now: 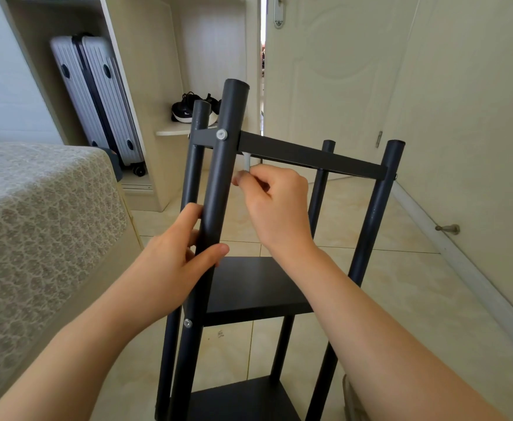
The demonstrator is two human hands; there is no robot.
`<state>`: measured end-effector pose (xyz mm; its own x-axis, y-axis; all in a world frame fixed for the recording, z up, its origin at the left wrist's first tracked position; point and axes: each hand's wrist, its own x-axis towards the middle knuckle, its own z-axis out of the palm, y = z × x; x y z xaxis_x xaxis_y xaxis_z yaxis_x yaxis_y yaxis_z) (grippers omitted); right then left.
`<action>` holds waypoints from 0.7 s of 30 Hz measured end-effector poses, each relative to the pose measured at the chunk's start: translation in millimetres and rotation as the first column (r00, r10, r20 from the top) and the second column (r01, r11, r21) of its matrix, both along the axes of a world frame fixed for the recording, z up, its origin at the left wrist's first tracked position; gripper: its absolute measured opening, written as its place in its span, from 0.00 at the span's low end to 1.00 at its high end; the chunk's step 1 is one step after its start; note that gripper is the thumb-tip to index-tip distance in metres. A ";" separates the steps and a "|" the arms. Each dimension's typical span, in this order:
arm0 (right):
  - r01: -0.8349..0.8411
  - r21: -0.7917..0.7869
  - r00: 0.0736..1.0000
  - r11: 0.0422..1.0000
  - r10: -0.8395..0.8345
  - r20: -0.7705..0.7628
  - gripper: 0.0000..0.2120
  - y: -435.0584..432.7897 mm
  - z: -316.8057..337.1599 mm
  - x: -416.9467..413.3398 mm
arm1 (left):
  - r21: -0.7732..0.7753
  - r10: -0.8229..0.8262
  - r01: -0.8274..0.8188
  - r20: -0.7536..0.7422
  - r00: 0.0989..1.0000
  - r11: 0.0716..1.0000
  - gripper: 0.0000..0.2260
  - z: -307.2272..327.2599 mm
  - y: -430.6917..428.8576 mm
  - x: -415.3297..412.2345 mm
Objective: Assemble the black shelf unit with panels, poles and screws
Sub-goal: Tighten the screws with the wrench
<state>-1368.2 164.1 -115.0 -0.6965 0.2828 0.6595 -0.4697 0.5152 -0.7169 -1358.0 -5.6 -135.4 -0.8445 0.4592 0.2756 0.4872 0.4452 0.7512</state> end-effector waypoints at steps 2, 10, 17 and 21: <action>0.014 0.006 1.000 1.000 -0.014 -0.003 0.17 2.3 1.7 0.4 | 0.004 0.000 0.000 0.001 1.000 1.000 0.17 -0.1 -1.2 -1.2; -0.009 0.005 1.000 1.000 0.009 0.011 0.16 -0.8 5.3 -1.0 | -0.006 0.008 -0.008 0.012 1.000 1.000 0.17 -0.9 -3.1 -3.1; 0.011 0.024 1.000 1.000 -0.011 -0.003 0.14 -7.6 3.0 -6.2 | 0.021 -0.017 0.017 0.032 0.999 1.000 0.16 -0.8 -6.4 -4.3; 0.027 -0.025 0.998 0.999 -0.028 -0.059 0.14 -15.2 -2.3 -12.3 | 0.018 -0.034 0.033 0.033 0.999 0.999 0.16 -0.5 -4.8 -3.1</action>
<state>-1380.5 149.0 -117.3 -0.6479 0.3177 0.6923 -0.4979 0.5113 -0.7005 -1361.2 -10.3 -135.9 -0.8375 0.4828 0.2559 0.4763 0.4157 0.7748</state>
